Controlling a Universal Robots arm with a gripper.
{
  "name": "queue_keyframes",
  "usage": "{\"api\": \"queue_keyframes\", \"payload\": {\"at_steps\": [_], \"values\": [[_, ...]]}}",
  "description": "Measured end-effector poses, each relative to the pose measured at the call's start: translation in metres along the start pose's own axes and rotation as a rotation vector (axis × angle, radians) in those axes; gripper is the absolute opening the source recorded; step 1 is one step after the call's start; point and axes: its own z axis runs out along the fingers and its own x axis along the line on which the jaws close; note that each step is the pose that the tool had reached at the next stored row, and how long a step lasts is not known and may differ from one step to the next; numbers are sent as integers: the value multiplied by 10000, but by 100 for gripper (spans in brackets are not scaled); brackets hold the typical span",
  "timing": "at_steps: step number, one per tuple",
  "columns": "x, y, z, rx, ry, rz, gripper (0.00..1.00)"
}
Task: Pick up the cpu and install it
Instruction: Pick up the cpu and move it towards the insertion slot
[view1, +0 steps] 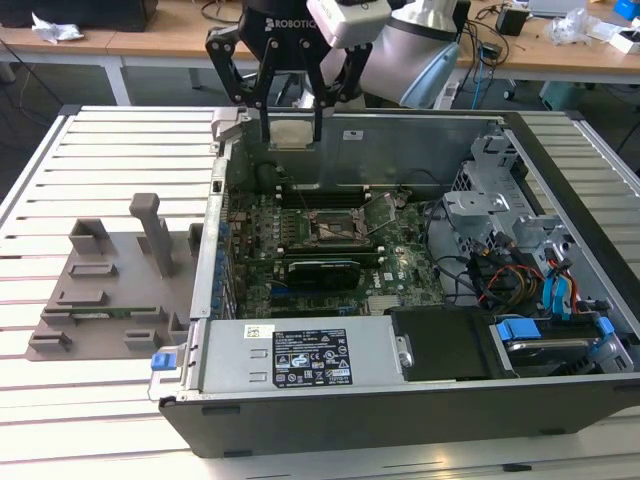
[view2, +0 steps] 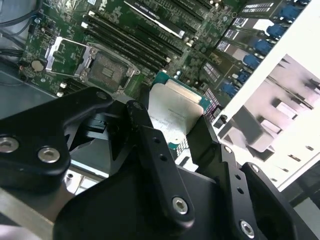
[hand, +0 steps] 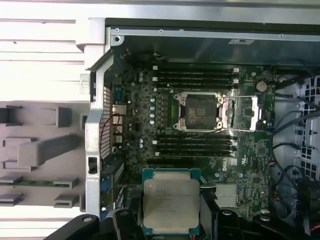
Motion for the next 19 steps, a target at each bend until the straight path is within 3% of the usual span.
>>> {"api": "queue_keyframes", "payload": {"at_steps": [12, 19], "values": [[-114, 211, 149, 1, 24, -2, 55], [-197, 256, 225, 0, 47, -2, 55]]}}
